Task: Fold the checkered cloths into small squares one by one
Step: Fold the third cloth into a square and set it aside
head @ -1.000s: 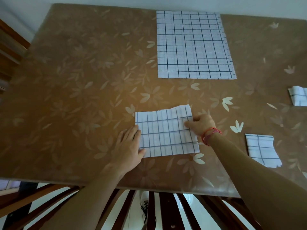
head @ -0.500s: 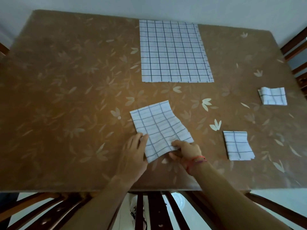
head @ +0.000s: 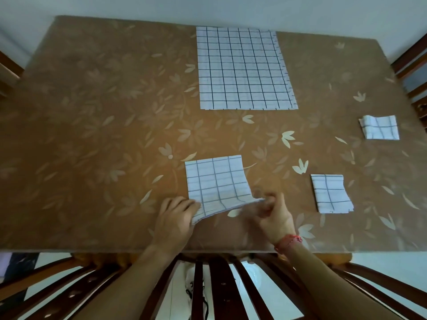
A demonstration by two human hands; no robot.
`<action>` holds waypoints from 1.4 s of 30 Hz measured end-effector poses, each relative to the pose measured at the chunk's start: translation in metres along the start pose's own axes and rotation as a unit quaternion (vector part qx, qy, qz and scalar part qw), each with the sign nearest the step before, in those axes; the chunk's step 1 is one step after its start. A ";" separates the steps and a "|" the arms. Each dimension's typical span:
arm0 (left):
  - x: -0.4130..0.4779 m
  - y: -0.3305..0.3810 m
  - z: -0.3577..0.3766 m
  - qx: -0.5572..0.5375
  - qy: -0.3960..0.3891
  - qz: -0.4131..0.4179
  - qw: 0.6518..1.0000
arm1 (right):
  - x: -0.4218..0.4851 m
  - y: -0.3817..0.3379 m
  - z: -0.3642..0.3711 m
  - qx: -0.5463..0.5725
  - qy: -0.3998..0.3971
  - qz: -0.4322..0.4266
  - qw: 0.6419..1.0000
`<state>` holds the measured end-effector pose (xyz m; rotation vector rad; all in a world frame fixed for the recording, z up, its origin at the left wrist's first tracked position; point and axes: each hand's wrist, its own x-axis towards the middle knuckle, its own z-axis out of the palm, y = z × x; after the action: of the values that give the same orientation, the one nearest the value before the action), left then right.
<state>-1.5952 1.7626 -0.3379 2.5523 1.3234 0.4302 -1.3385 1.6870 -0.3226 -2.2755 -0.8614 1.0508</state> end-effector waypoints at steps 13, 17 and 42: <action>-0.016 -0.009 -0.018 -0.075 -0.047 -0.082 0.993 | 0.012 -0.032 -0.004 -0.214 -0.069 -0.284 0.932; 0.004 -0.002 -0.029 -0.135 -0.037 -0.190 0.972 | 0.023 -0.042 -0.001 -0.183 -0.043 -0.213 0.959; 0.038 -0.049 0.013 0.118 -0.139 0.005 0.983 | 0.064 -0.065 0.023 -0.207 -0.023 -0.096 0.973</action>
<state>-1.6061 1.8206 -0.3610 2.6825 1.3252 -0.0891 -1.3461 1.7805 -0.3250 -2.4380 -1.4002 0.9059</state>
